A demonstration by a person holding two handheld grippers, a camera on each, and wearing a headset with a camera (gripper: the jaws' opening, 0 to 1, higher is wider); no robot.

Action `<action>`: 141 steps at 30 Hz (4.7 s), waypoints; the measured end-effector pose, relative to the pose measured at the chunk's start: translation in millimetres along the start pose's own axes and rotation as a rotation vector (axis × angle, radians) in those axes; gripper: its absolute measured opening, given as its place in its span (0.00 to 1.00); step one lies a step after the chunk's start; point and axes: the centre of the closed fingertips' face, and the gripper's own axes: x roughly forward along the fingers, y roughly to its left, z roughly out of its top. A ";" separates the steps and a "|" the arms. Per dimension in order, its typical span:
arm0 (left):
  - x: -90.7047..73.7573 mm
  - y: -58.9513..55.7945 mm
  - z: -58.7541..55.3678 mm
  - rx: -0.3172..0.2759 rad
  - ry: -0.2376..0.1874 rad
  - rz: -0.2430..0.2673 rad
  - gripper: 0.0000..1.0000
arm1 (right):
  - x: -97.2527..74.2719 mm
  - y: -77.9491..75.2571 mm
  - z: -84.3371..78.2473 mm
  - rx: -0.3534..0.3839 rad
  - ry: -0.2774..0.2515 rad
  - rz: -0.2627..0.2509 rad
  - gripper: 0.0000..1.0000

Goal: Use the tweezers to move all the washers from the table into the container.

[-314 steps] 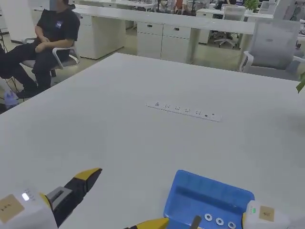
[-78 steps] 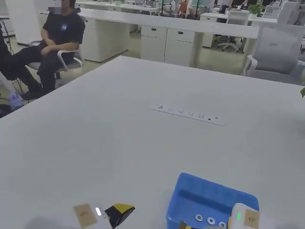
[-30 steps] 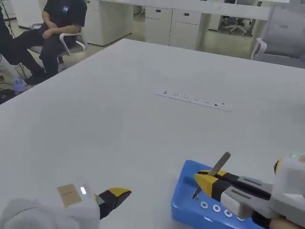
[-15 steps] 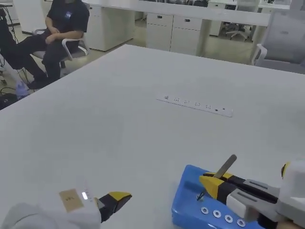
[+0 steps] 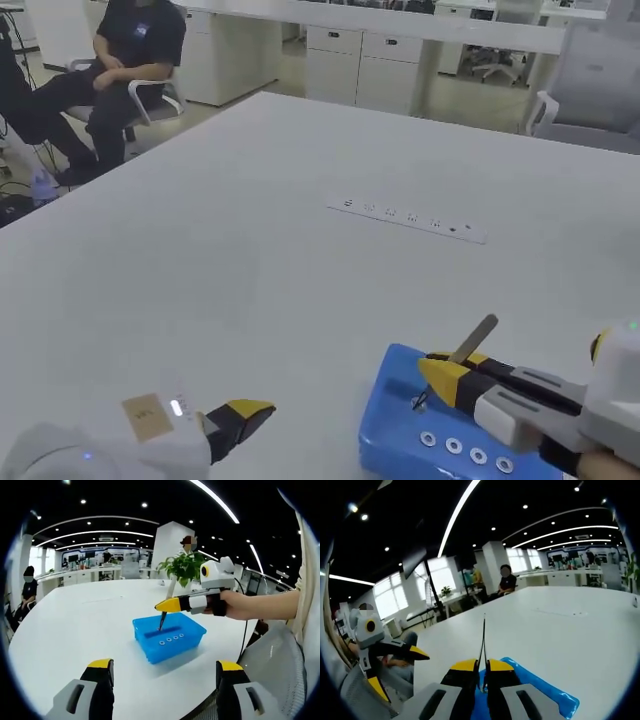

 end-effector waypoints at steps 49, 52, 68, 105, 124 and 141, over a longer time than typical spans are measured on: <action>1.1 0.1 -1.5 0.003 0.004 -0.009 0.86 | 20.4 -11.4 -34.9 -0.041 0.117 -0.012 0.03; 1.3 0.1 -2.5 0.007 0.010 -0.009 0.85 | 21.3 -12.1 -36.6 -0.036 0.118 -0.006 0.03; 1.4 0.4 -2.4 0.008 0.008 -0.008 0.85 | 29.8 -12.8 -46.8 -0.076 0.157 -0.003 0.04; 1.0 -0.6 -6.3 0.030 0.029 -0.012 0.80 | 3.4 -8.8 -13.2 -0.056 0.021 -0.027 0.04; 2.9 -4.4 -14.8 0.046 0.078 -0.031 0.77 | -46.2 44.7 -33.8 -0.090 0.045 0.042 0.04; 2.1 -20.8 -9.9 0.065 0.065 -0.108 0.76 | -67.4 67.6 -80.4 -0.116 0.192 0.072 0.04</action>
